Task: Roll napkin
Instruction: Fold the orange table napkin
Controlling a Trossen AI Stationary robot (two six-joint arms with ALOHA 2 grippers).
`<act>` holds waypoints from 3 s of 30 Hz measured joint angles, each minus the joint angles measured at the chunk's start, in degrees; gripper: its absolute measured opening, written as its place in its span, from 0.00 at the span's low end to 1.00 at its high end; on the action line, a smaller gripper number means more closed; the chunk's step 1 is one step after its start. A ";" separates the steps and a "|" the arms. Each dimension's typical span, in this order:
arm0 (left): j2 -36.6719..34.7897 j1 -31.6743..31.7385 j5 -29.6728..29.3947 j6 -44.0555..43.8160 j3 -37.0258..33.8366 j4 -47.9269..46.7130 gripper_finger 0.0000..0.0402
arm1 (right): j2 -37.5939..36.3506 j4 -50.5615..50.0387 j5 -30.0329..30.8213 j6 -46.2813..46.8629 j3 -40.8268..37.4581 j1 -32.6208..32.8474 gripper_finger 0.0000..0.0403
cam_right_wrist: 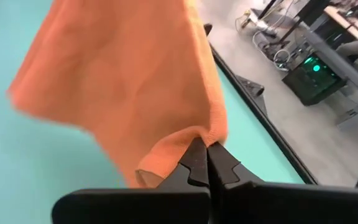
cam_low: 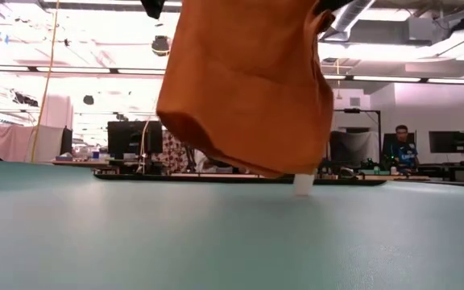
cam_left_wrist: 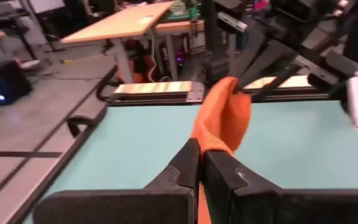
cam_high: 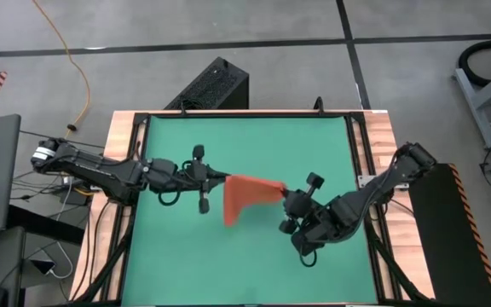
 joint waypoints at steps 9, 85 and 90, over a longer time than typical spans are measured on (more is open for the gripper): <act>2.11 6.82 0.95 3.25 0.00 0.39 0.00 | -0.70 0.03 -0.90 -13.19 0.00 -4.56 0.00; 0.90 -7.76 17.06 -12.02 -23.61 -12.19 0.00 | 26.50 32.67 -29.34 -32.44 -0.11 -3.98 0.06; 0.90 -10.65 16.76 -14.79 -23.61 -17.15 0.00 | 26.39 32.80 -34.83 -29.62 -0.11 -3.55 0.15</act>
